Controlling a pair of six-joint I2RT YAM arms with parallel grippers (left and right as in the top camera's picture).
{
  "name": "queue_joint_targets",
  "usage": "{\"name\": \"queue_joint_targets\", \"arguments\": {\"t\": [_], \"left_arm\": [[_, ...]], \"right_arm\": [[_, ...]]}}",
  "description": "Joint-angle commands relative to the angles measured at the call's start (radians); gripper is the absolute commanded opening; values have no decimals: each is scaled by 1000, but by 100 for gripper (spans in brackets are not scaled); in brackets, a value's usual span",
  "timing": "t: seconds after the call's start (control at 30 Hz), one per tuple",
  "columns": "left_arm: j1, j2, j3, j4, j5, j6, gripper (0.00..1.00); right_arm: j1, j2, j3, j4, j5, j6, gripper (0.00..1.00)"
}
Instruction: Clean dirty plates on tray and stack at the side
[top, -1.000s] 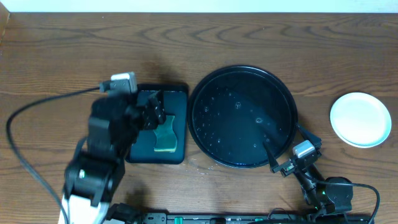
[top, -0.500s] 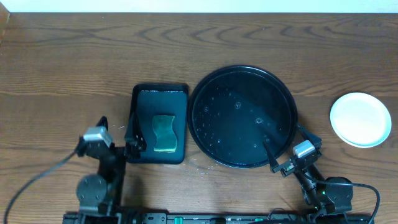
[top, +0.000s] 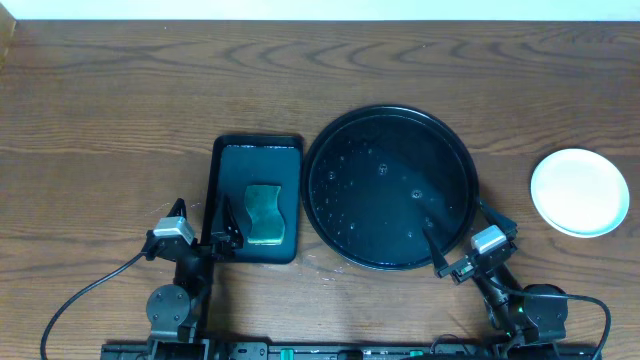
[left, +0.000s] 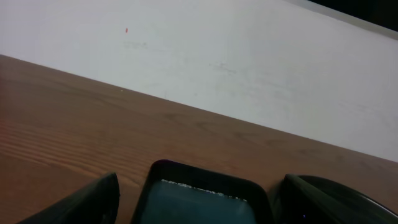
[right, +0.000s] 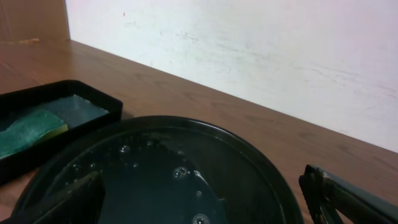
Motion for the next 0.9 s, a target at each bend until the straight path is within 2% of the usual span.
{"name": "queue_joint_targets", "arguments": {"t": [0.0, 0.23, 0.47, 0.87], "left_arm": [[5, -10, -2, 4, -19, 2, 83], [5, -7, -2, -2, -19, 2, 83], [5, -7, -2, -180, -18, 3, 83], [5, 9, -1, -175, -18, 2, 83]], "right_arm": [[-3, -7, -4, -2, 6, 14, 99], [-3, -7, -5, -2, 6, 14, 99], [-3, -7, -4, -2, 6, 14, 99], [-3, -7, -4, -2, 6, 14, 99]]}}
